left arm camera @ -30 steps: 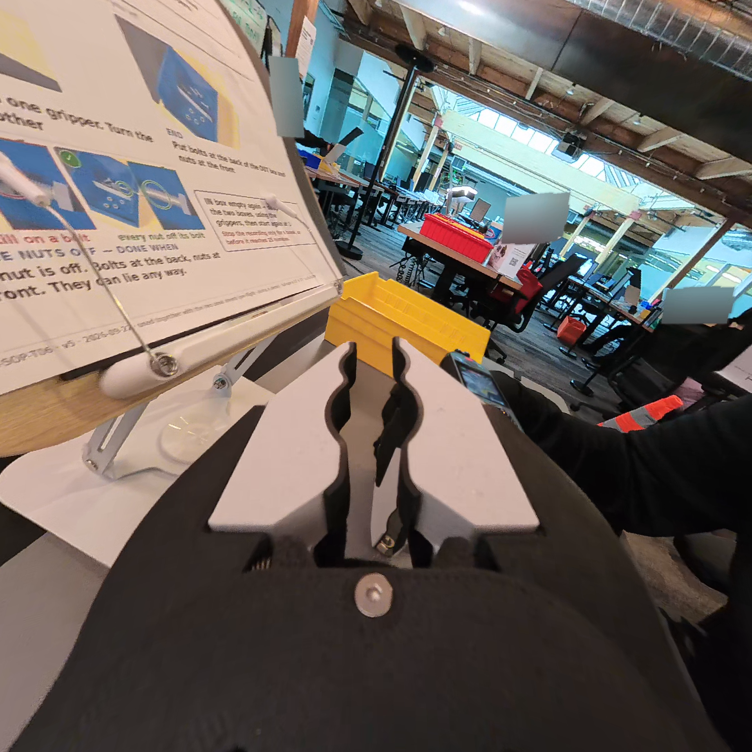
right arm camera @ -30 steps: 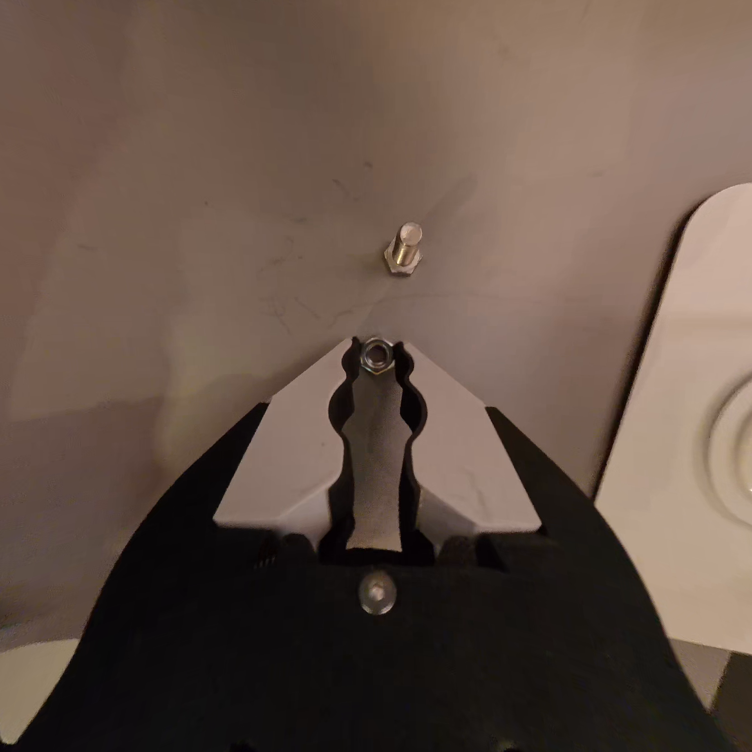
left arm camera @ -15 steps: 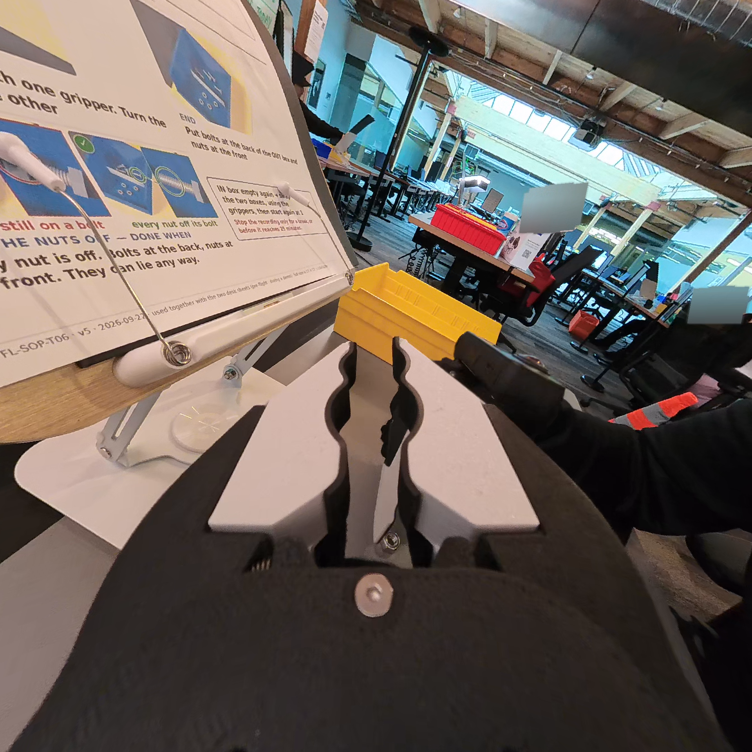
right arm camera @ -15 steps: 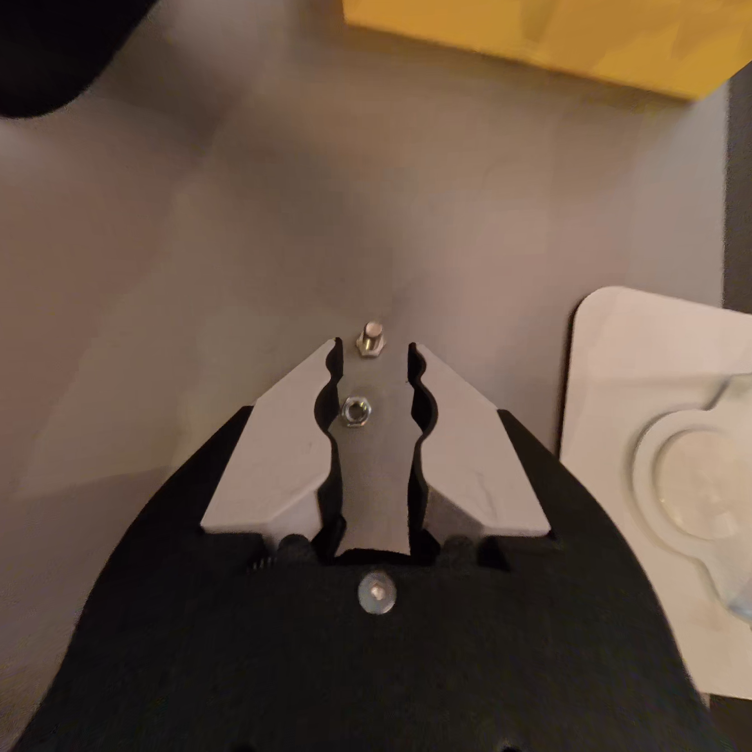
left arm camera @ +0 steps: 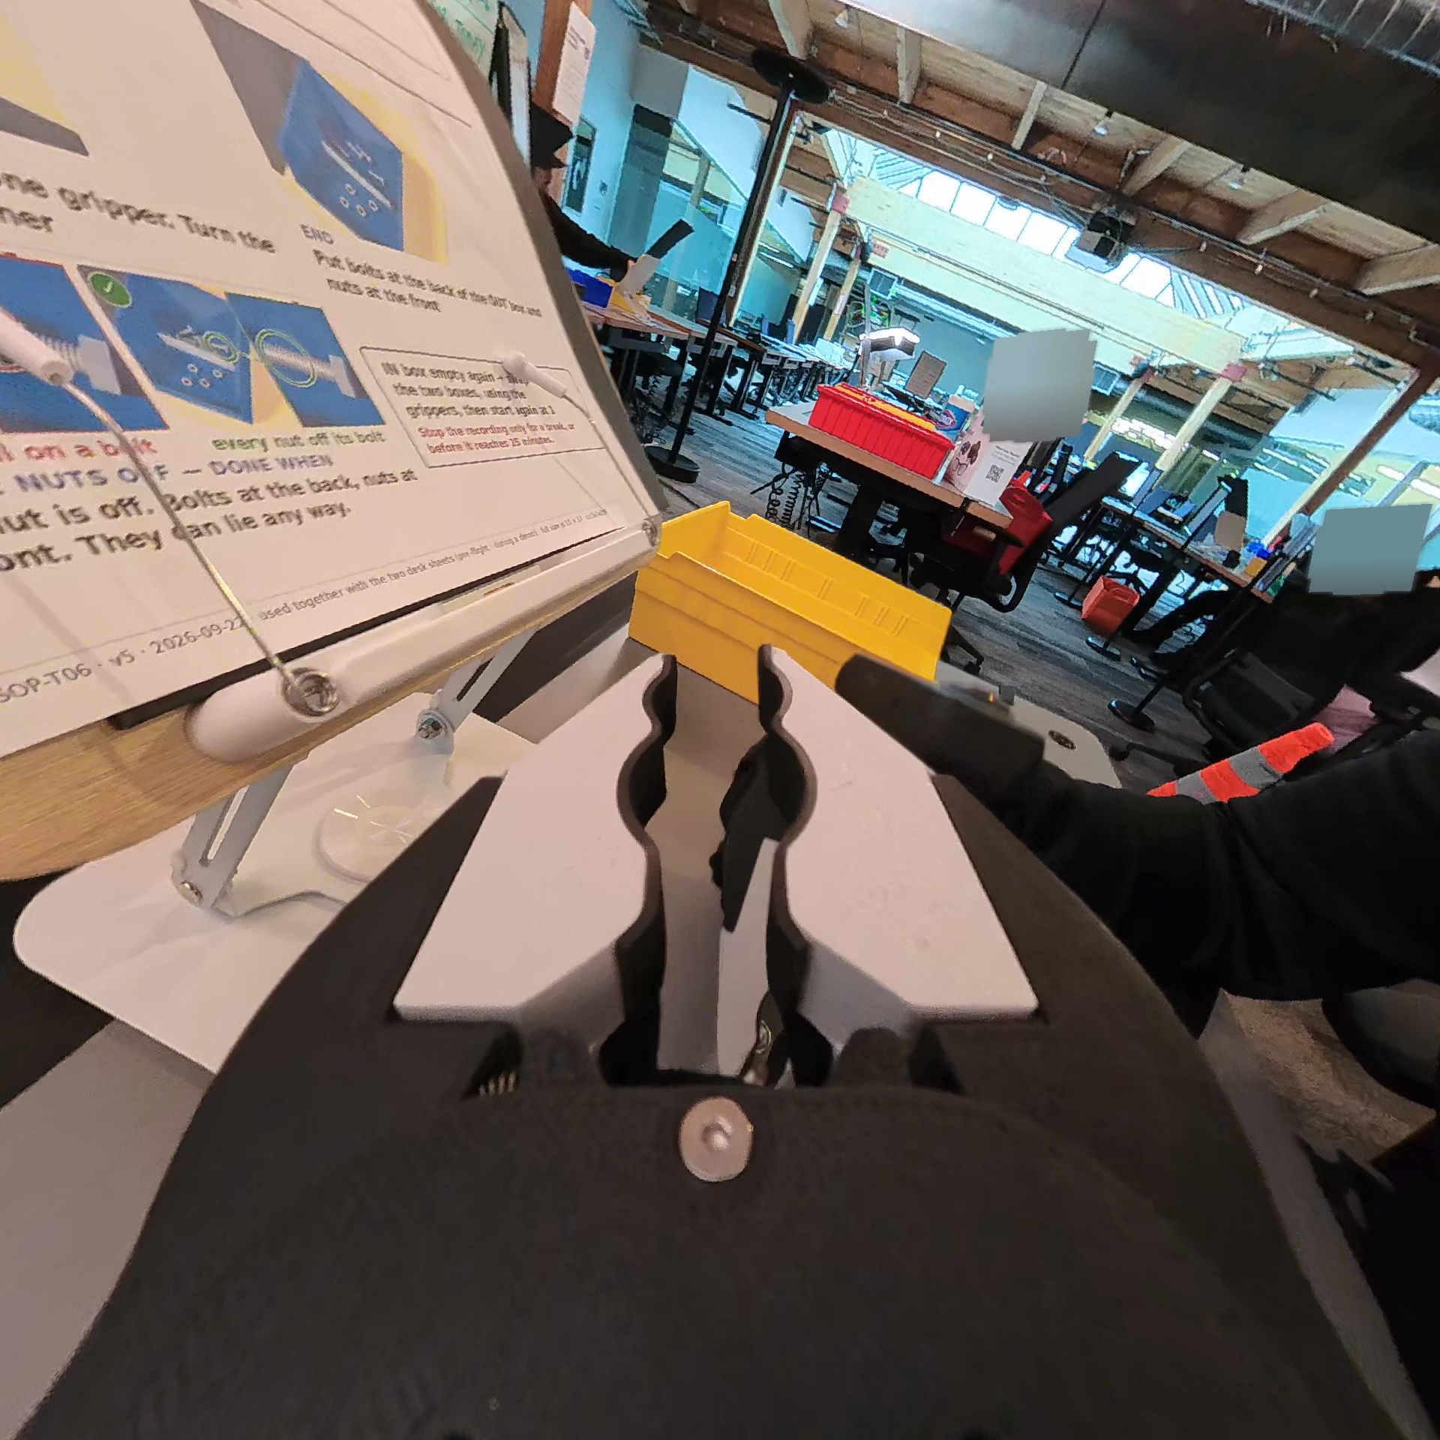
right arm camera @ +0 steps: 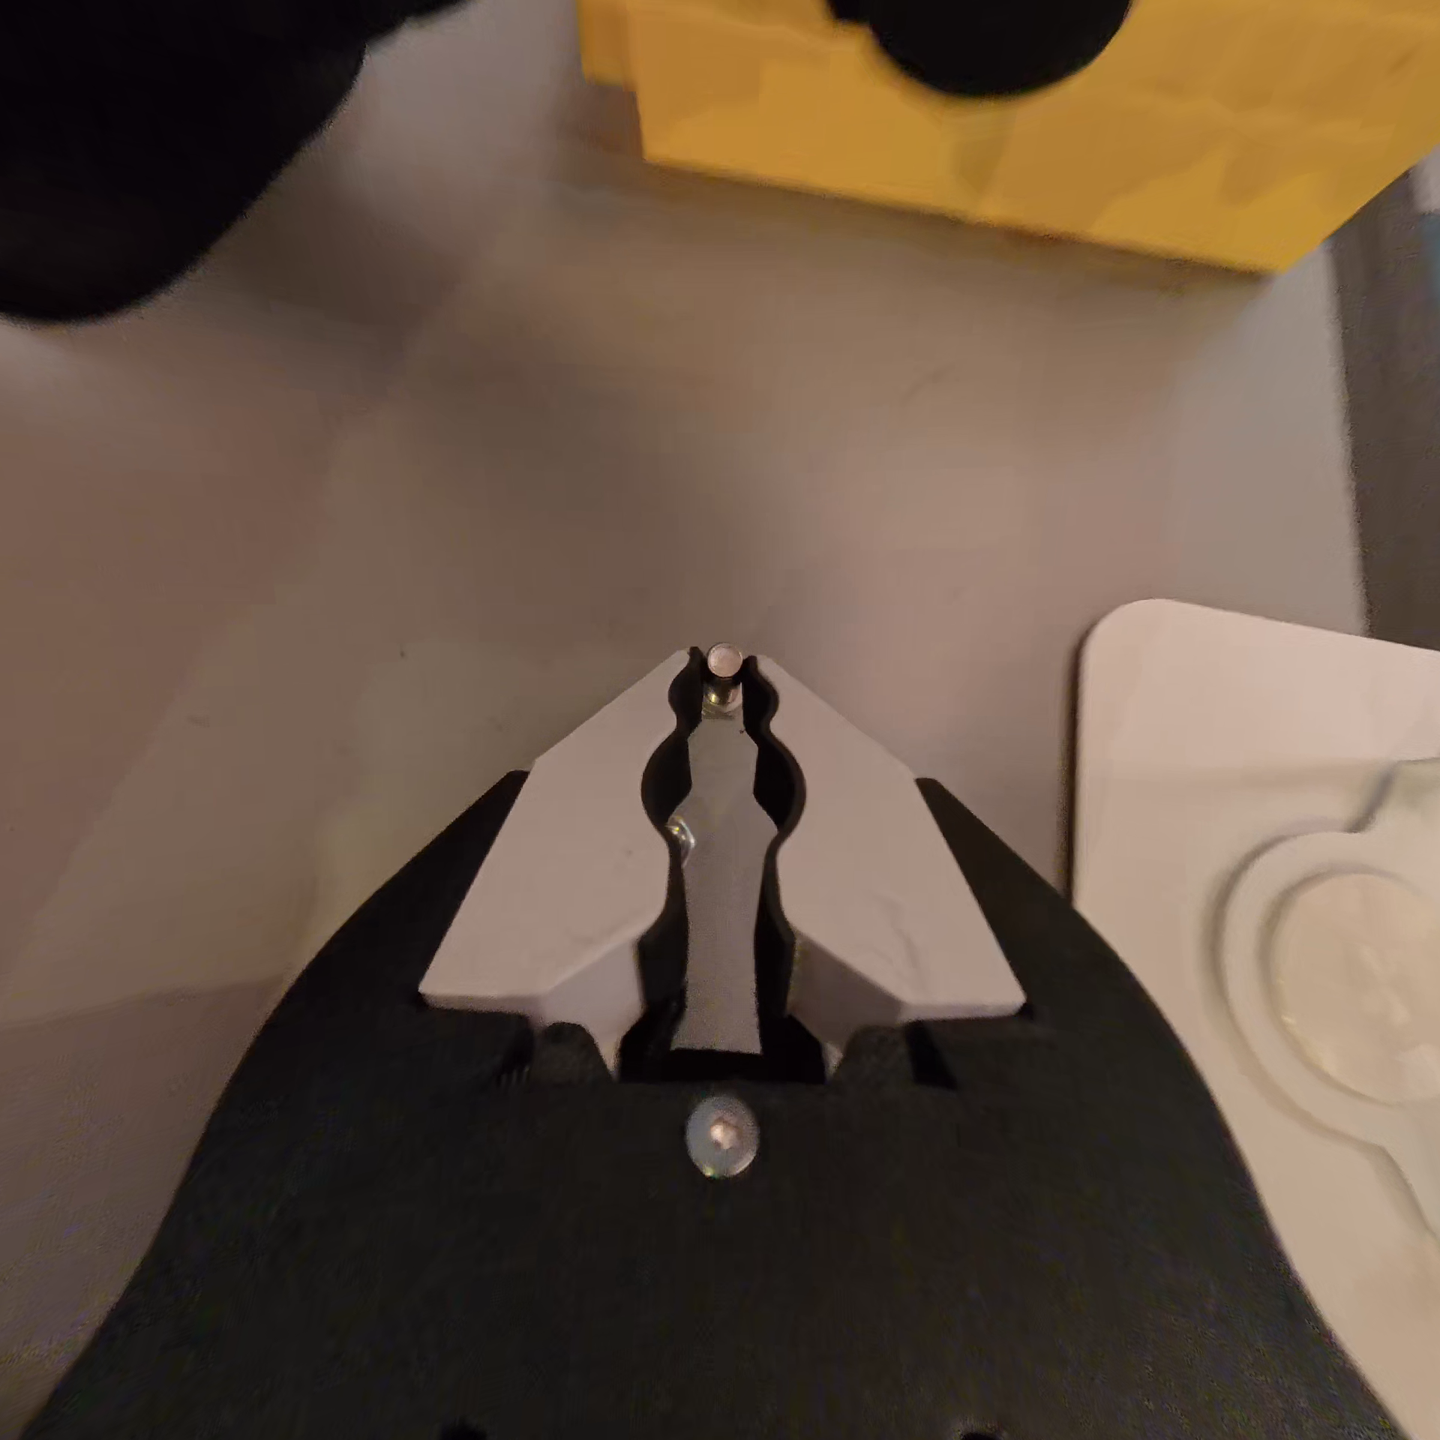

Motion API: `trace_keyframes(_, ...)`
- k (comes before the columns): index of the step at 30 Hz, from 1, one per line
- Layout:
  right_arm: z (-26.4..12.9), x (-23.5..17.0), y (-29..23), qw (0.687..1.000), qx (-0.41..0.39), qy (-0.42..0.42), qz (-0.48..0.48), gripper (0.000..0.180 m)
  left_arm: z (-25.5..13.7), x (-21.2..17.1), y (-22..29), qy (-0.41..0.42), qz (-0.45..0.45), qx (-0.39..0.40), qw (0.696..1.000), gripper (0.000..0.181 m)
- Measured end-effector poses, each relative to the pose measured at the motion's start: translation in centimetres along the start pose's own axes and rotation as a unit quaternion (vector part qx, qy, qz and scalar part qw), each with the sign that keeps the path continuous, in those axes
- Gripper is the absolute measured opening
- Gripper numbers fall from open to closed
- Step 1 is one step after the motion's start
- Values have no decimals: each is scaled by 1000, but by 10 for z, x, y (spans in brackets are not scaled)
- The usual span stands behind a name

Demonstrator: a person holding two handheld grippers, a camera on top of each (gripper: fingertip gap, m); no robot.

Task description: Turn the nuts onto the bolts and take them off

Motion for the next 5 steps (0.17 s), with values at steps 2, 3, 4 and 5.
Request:
trace_keyframes(2, -20, 15, 2, 999, -8, 39, 10, 8, 2, 0, 4, -4, 22, -5, 1000, 21)
trace_keyframes(3, -34, 23, 3, 998, -13, 60, 15, 8, 3, -1, 8, -7, 39, -10, 999, 22)
trace_keyframes(4, -49, 31, 5, 996, -23, 80, 22, 8, 5, -1, 12, -8, 62, -14, 998, 23)
trace_keyframes(5, -64, 37, 8, 994, -36, 99, 30, 8, 7, -2, 17, -12, 86, -16, 996, 23)
Point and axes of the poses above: each gripper's, where its closed fingertips meet, z out along the fingers, x out of its top, y = z × x across the jaws, the point moved 2 cm from there along -z, back along the fingers, and after that the axes turned 12 degrees about z, right-handed, at the moved point
